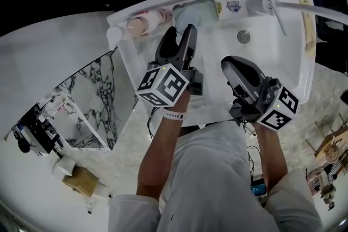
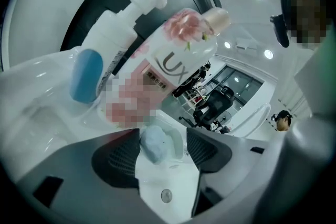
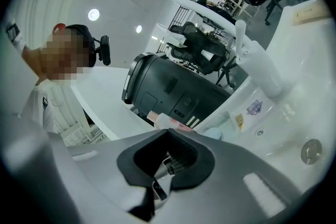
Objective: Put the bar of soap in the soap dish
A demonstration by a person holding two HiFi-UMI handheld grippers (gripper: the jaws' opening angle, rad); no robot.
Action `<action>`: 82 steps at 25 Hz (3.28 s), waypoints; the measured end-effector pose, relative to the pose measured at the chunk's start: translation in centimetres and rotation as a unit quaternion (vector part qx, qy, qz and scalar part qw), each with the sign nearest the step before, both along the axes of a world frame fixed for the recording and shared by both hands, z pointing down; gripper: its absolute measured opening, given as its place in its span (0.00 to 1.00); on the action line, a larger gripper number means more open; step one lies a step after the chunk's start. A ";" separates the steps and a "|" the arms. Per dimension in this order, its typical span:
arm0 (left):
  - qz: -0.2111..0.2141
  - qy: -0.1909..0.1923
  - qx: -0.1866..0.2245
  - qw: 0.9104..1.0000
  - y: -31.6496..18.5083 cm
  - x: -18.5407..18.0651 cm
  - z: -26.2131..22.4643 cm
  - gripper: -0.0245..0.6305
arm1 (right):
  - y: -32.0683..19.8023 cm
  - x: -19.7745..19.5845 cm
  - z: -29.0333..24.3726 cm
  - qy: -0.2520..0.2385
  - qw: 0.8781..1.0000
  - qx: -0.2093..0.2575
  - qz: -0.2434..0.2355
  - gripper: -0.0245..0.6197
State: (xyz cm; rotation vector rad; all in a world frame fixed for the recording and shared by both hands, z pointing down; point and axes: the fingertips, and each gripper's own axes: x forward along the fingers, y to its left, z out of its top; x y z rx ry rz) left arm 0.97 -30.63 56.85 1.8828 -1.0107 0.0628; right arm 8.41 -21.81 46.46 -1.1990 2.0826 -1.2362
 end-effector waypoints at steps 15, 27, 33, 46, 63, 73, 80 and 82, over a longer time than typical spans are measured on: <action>0.042 -0.014 0.017 0.999 2.4 -0.1 -2.5 0.44 | 1.7 -0.1 -2.5 0.023 0.999 0.015 0.029 0.06; 0.108 -0.029 0.023 0.993 6.8 -1.4 -5.7 0.11 | 3.1 -0.8 -6.9 0.046 0.997 0.029 0.056 0.12; 0.129 -0.050 0.043 0.989 8.3 -2.6 -7.4 0.06 | 3.5 -1.4 -9.3 0.071 0.994 0.048 0.062 0.18; 0.156 -0.057 0.089 0.982 10.8 -5.9 -13.9 0.05 | 5.3 -2.8 -13.0 0.103 0.990 0.049 0.078 0.23; 0.184 -0.062 0.170 0.966 14.7 -8.8 -22.6 0.05 | 8.2 -4.7 -19.4 0.134 0.979 0.110 0.103 0.24; 0.180 -0.068 0.208 0.959 17.1 -11.9 -25.7 0.05 | 10.8 -5.4 -22.0 0.181 0.966 0.144 0.117 0.24; 0.170 -0.069 0.226 0.957 17.9 -13.8 -27.0 0.05 | 12.2 -6.0 -22.7 0.251 0.949 0.151 0.117 0.24; 0.168 -0.062 0.227 0.957 18.1 -14.1 -27.2 0.05 | 12.6 -6.3 -22.8 0.278 0.941 0.155 0.116 0.24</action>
